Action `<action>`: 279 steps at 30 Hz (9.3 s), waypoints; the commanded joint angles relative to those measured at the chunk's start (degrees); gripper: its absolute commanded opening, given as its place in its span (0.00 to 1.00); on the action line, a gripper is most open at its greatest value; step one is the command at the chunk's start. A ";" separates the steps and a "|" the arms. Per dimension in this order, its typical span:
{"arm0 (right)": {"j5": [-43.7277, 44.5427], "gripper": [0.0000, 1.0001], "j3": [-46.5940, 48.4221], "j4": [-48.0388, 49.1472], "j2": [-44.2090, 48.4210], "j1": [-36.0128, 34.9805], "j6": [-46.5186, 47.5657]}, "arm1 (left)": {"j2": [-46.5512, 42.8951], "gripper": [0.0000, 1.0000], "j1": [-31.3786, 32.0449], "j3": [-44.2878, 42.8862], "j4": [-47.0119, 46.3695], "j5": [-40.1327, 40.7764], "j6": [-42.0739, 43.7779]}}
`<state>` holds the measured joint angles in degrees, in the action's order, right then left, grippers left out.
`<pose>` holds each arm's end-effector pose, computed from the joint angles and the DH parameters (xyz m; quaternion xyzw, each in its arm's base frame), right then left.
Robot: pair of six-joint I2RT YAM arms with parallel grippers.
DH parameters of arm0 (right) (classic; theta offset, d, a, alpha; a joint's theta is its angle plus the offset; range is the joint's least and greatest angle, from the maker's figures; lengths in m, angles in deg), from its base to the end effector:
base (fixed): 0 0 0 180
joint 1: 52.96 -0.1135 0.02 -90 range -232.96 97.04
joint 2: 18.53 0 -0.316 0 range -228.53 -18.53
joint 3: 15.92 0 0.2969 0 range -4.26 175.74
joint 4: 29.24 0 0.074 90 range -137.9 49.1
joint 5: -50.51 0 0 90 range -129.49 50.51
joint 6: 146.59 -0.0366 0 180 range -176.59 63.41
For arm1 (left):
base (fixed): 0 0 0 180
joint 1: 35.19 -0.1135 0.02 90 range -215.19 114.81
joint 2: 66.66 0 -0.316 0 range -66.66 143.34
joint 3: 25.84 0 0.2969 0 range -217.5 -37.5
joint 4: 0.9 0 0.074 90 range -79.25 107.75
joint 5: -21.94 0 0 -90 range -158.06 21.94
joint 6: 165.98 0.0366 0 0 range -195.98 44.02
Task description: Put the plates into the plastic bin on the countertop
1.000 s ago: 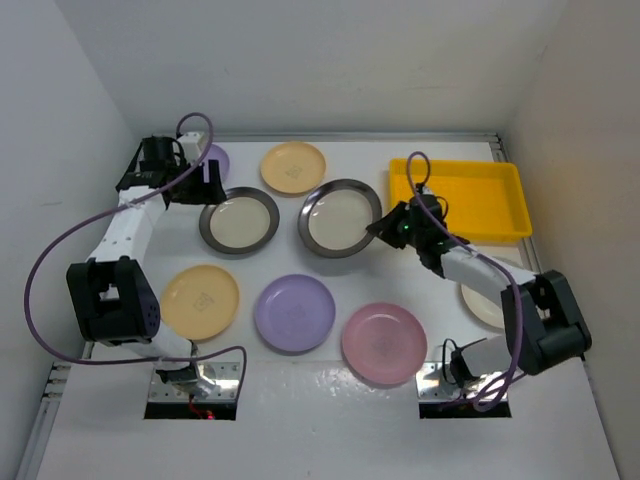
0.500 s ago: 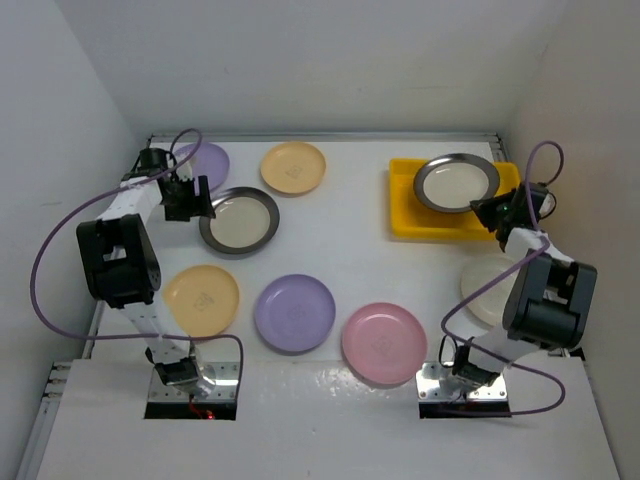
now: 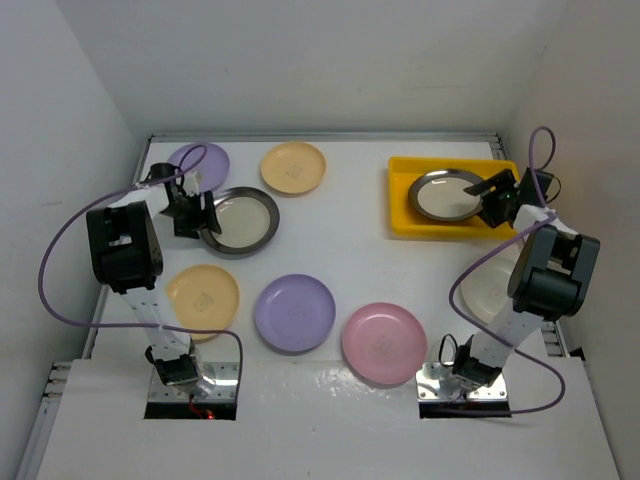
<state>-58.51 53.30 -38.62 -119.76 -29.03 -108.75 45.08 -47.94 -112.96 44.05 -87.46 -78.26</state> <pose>0.3840 -0.1573 0.1943 0.5004 0.7498 0.2450 0.3570 0.4365 0.0863 0.1816 -0.0972 0.9657 -0.1492 0.1892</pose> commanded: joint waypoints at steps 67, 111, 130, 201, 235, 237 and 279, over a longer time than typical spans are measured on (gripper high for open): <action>-15.19 0.00 -2.62 18.78 11.20 -17.54 -5.68 | -8.47 1.00 13.03 -32.03 11.09 -1.54 10.37; 36.87 0.23 -28.09 -30.15 46.52 13.51 -10.92 | -11.46 1.00 11.96 -25.70 9.50 7.27 13.52; 37.65 0.18 -40.43 -26.00 40.59 20.38 -12.70 | -12.08 1.00 11.96 -29.48 15.66 7.01 25.84; 13.13 0.83 -22.83 -41.14 25.99 -42.81 20.35 | -25.25 0.87 15.13 -7.69 20.49 0.33 21.97; 17.09 0.00 25.33 -28.13 -7.66 -4.85 10.59 | 1.35 0.88 14.60 -27.27 6.61 0.06 8.10; 15.35 0.05 25.06 -26.64 -8.72 -4.67 10.85 | 5.22 0.88 14.07 -32.54 6.60 0.06 5.19; 6.28 0.71 49.67 -18.99 -20.23 -41.94 24.67 | 16.23 0.00 19.61 -53.22 9.50 -12.95 6.32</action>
<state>-47.93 102.33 -64.01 -138.53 -72.55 -75.99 65.06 -29.21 -165.59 48.49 -98.76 -74.96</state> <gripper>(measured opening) 0.699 0.003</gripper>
